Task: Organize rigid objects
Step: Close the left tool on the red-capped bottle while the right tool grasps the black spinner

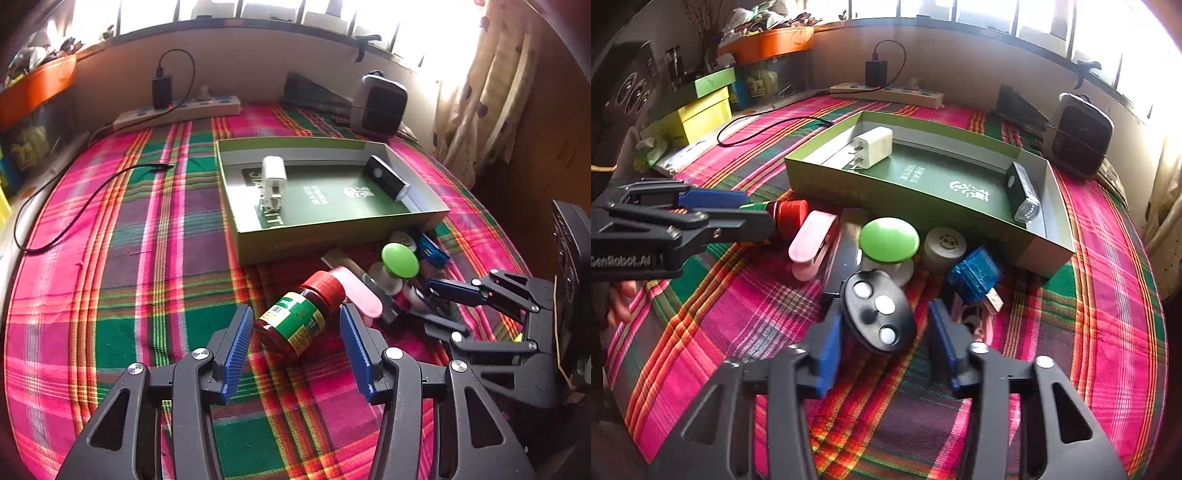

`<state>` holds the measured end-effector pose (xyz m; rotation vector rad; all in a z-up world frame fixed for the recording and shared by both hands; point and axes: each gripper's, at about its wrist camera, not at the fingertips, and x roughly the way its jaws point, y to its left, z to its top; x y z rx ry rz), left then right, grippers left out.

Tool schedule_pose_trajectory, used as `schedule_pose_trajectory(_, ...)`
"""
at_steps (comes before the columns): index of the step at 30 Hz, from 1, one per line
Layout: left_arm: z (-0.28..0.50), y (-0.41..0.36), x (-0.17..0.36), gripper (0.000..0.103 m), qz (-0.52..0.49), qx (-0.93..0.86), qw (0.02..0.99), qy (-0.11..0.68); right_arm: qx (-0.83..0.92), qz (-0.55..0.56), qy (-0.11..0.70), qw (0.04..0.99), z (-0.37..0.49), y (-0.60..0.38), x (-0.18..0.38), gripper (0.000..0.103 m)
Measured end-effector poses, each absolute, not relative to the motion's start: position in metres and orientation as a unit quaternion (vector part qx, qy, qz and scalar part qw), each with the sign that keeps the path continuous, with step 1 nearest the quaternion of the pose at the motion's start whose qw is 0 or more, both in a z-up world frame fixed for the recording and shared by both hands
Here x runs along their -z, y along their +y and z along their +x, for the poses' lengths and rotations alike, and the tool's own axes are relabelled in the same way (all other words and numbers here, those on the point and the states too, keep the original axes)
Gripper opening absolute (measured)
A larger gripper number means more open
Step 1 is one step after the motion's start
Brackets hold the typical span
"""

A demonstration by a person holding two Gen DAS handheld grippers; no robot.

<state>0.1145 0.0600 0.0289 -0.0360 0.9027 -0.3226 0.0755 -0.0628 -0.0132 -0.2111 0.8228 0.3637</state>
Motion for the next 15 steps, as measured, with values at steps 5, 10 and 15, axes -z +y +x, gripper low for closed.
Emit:
schedule_pose_trajectory(5,0.109,0.057,-0.028,0.049,-0.012,0.156,0.886,0.437,-0.178,-0.094,0.394,0.897,0.075,-0.066,0.012,0.035)
schedule_pose_trajectory(10,0.108,0.052,-0.031,0.049,-0.003,0.161,0.886,0.435,-0.182,-0.091,0.385,0.900,0.072,-0.066,0.009,0.029)
schedule_pose_trajectory(15,0.105,0.044,-0.033,0.049,0.010,0.172,0.885,0.433,-0.184,-0.088,0.379,0.903,0.068,-0.069,0.008,0.028)
